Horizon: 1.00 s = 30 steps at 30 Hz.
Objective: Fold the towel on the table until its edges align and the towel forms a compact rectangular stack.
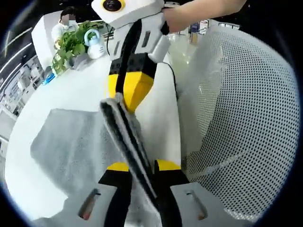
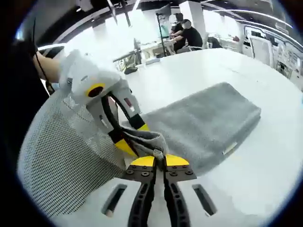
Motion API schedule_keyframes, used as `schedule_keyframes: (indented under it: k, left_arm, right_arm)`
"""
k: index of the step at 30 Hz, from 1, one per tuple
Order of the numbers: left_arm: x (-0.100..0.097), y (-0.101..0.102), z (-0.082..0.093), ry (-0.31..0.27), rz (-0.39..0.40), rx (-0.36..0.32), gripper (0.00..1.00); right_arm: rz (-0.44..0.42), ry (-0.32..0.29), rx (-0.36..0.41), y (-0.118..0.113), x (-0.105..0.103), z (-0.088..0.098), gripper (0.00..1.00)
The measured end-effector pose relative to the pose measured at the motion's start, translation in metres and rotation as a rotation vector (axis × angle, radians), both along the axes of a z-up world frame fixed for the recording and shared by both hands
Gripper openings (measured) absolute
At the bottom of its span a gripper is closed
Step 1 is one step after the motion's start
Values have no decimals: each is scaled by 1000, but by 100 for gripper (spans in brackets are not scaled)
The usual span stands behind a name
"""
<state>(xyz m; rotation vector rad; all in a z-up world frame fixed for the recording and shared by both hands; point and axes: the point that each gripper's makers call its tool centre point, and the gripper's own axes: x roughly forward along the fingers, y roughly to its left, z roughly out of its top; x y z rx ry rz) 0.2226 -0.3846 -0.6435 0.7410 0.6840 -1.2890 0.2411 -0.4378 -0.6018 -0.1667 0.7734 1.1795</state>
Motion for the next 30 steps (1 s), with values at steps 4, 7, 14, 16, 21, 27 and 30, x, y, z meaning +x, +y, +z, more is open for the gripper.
schedule_keyframes:
  k: [4,7,14,16,21,27,30]
  left_arm:
    - [1,22,1,34,45,12,21]
    - [2,40,2,42,70,20,23]
    - [10,48,12,53,157,-45,23]
    - [10,49,14,39,144,-51,23]
    - [14,48,17,11,136,-60,23]
    - [4,37,20,-26,26,-70,12]
    - [-1,36,10,-59,-55,-2,13]
  right_arm:
    - [-46,37,39,-6,-4,-1,2]
    - [-89,56,77,-10,-4,2,2]
    - [-149,82,105,-14,-2,2,2]
    - [-196,114,127,-16,-1,3,2]
    - [-286,188,187,-21,2,2,2]
    - [-387,208,194,-33,14,0,1]
    - [-398,220,212,-32,13,1,1]
